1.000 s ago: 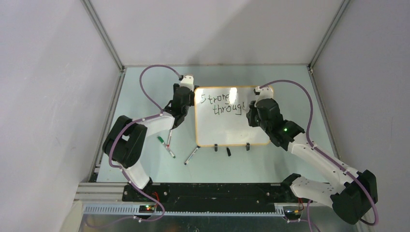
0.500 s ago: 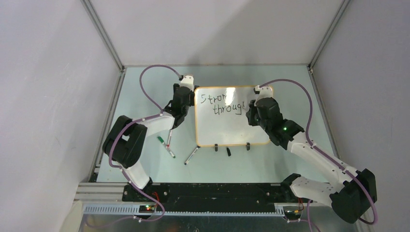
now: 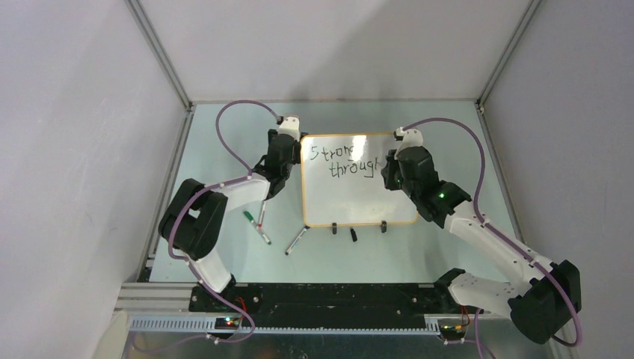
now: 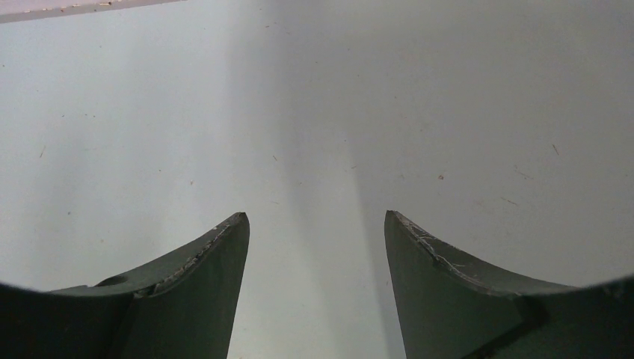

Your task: Write a sentence on the whiteboard

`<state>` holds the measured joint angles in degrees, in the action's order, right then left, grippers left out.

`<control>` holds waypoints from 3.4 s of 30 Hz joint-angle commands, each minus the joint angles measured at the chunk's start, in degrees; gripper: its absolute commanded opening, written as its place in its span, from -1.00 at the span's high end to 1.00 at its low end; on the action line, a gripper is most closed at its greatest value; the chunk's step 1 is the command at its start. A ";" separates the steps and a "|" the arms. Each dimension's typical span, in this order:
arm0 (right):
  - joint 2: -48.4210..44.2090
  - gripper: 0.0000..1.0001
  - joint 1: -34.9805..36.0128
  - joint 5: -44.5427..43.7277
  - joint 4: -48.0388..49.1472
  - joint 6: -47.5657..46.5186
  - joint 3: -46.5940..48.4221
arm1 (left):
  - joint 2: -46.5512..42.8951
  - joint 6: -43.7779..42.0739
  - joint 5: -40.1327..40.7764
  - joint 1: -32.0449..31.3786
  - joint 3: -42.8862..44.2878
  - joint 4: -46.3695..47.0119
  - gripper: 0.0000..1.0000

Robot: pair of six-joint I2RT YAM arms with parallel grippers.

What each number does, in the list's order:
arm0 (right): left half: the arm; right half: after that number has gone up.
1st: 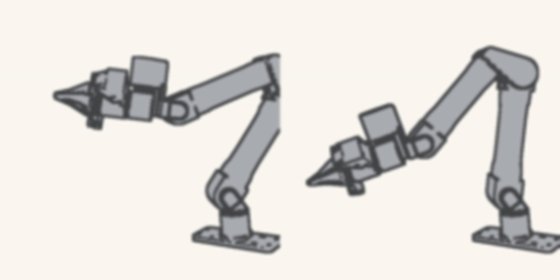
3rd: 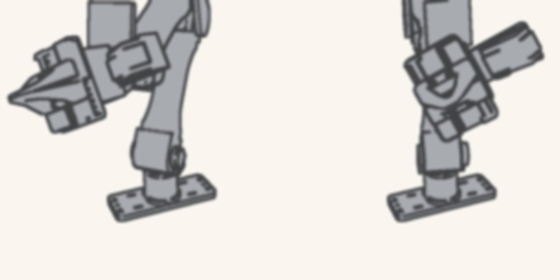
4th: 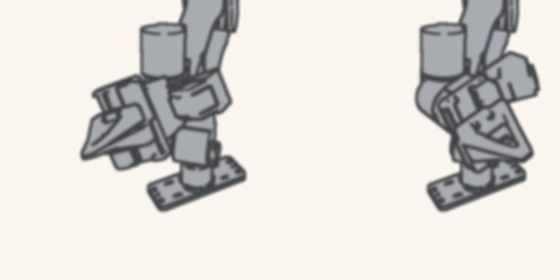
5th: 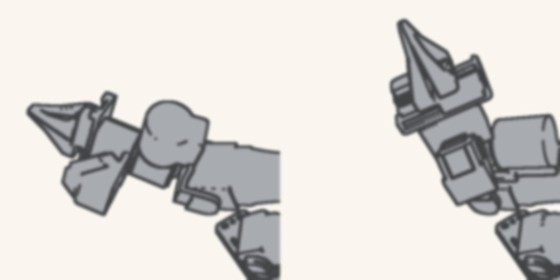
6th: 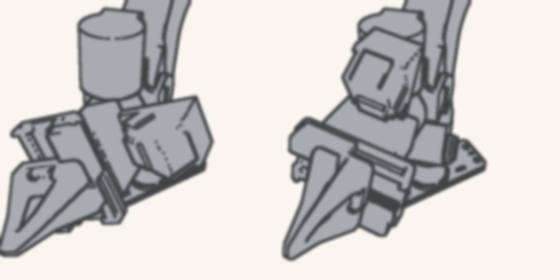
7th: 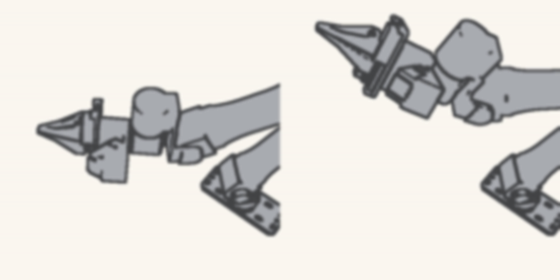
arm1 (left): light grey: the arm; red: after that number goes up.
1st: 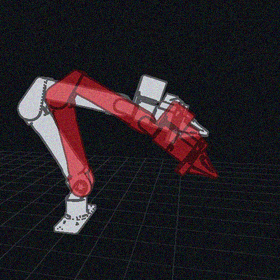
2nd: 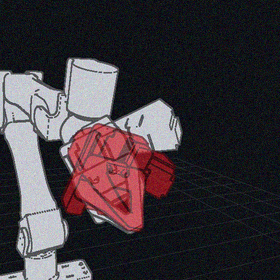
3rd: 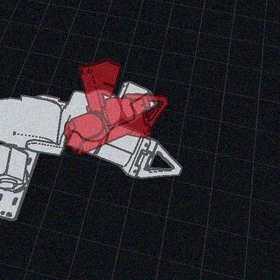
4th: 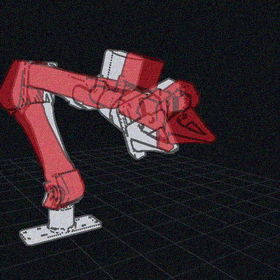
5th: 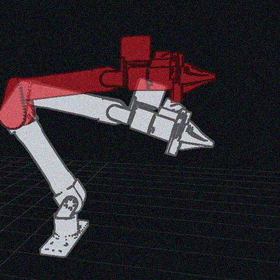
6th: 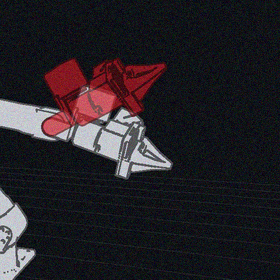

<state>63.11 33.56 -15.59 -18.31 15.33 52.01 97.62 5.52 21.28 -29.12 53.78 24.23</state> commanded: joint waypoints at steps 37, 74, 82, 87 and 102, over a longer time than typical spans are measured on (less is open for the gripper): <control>-1.54 1.00 -1.49 0.44 -5.21 0.64 -0.85 | -0.15 -0.25 0.35 -0.67 1.63 1.66 -0.46; -15.72 1.00 9.32 3.70 16.30 -3.04 -15.17 | -0.17 -0.18 0.26 -0.60 1.64 1.67 -0.46; -14.68 1.00 12.15 2.10 16.54 -1.88 -15.10 | -0.24 -0.16 0.26 -0.56 1.55 1.69 -0.46; -15.26 1.00 13.30 2.25 11.91 1.94 -13.68 | -0.30 -0.16 0.20 -0.58 1.30 1.98 -0.46; -9.19 1.00 22.82 -6.33 2.57 12.44 -6.17 | -0.85 0.12 0.21 -0.38 0.37 2.92 -0.49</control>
<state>52.18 54.08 -16.21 -15.62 23.57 43.05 97.62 5.54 21.28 -29.12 53.78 24.29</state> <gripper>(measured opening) 0.123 0.735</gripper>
